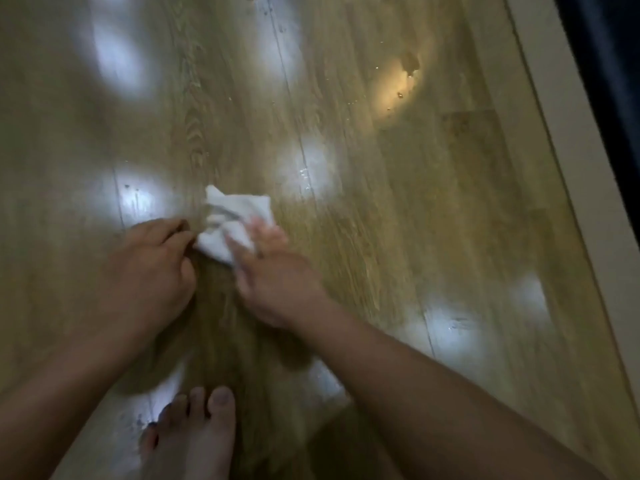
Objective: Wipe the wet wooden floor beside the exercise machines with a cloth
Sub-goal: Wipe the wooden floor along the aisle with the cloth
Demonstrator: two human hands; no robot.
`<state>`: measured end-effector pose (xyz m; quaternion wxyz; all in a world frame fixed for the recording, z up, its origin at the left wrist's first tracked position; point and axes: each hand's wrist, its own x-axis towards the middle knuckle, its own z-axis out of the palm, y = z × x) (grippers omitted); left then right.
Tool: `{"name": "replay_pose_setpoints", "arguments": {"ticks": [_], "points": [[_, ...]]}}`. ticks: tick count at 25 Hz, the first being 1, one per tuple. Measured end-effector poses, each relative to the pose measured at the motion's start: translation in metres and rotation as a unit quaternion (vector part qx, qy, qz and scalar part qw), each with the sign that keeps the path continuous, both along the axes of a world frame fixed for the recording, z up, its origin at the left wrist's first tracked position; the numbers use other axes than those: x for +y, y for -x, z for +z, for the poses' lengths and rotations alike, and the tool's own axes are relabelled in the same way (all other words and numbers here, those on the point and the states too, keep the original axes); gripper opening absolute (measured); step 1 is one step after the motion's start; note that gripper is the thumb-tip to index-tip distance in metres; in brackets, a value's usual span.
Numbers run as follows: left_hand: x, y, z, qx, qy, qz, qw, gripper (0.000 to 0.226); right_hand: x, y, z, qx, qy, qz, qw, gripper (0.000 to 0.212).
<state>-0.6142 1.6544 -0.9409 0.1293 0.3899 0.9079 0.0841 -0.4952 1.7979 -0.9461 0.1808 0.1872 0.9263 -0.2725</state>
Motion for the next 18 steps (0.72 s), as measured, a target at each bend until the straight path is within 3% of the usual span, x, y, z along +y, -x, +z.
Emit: {"name": "replay_pose_setpoints", "arguments": {"ticks": [2,4,6,9,13,18], "points": [[0.009,0.0,-0.004,-0.006,-0.006,-0.006,1.0,0.053,0.072,-0.012,-0.001,-0.041,-0.066,-0.136,0.988,0.055],[0.022,0.006,-0.019,-0.007,-0.046,-0.018,0.999,0.051,0.137,-0.023,-0.006,-0.057,-0.109,-0.288,0.95,0.055],[0.033,0.014,-0.035,-0.004,-0.102,-0.025,0.994,0.046,0.153,-0.019,-0.01,-0.065,-0.127,-0.358,0.923,0.055],[0.031,0.014,-0.051,0.034,-0.171,-0.034,0.984,0.042,0.139,-0.007,-0.011,-0.082,-0.124,-0.354,0.923,0.061],[0.031,0.011,-0.046,0.043,-0.168,-0.037,0.984,0.042,0.142,-0.01,0.003,-0.128,-0.114,-0.323,0.931,0.074],[0.034,0.012,-0.049,0.058,-0.165,-0.05,0.983,0.042,0.138,-0.007,0.005,-0.116,-0.117,-0.336,0.927,0.066]]}}
